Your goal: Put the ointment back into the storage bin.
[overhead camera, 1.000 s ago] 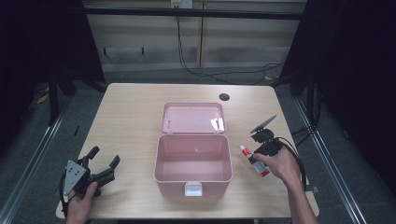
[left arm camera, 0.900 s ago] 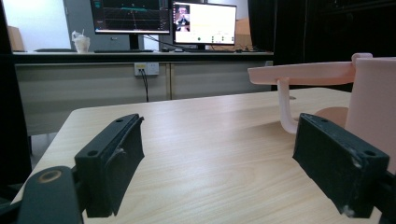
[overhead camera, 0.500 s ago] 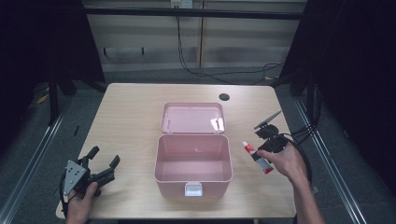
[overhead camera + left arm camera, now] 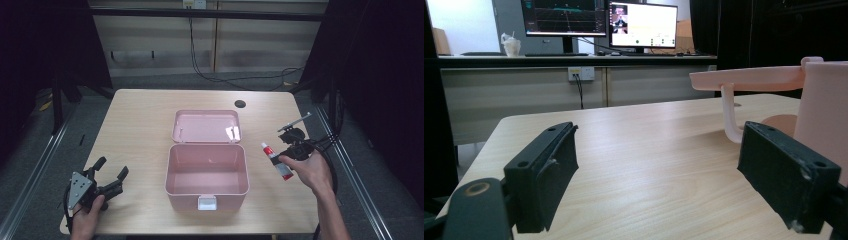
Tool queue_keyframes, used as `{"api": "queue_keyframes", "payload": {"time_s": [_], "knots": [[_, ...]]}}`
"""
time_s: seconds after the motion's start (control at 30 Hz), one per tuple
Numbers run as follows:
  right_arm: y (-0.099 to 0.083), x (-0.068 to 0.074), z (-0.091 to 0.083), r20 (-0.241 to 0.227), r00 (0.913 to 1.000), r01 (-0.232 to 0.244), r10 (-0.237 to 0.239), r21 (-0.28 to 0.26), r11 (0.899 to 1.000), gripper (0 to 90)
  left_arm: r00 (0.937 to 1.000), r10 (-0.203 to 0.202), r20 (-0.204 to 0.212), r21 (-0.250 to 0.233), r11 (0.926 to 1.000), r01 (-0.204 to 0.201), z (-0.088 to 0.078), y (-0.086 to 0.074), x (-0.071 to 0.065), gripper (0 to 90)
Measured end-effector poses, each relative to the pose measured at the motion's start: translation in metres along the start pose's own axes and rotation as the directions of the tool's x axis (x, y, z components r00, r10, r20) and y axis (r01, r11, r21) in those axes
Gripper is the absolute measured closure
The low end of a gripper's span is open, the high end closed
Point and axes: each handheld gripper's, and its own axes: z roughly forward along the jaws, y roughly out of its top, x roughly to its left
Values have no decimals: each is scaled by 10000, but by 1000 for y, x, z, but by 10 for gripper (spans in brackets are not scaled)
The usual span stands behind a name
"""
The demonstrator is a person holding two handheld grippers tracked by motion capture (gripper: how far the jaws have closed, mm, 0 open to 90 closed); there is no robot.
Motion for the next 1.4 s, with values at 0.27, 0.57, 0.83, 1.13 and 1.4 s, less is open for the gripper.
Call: {"api": "queue_keyframes", "payload": {"time_s": [0.27,0.57,0.83,1.13,1.4], "knots": [[-2,-3,-14,-534,9985,-104,75,-543,9985,716,10000,7,4,7,10000,-7,0,0,0,158],[-3,-1,-29,-762,9970,-17,-97,-1487,9889,717,10000,31,-9,23,10000,-31,0,0,0,158],[-3,2,-42,-746,9968,118,-291,-2225,9749,717,10000,-4,-22,-1,10000,4,0,0,0,158],[-2,10,-50,-836,9918,655,-971,-3199,9452,717,10000,-3,-19,-1,10000,3,0,0,0,158],[8,23,-53,-1093,9801,1209,-1656,-3326,9353,717,10000,17,-7,20,10000,-17,0,0,0,158]]}}
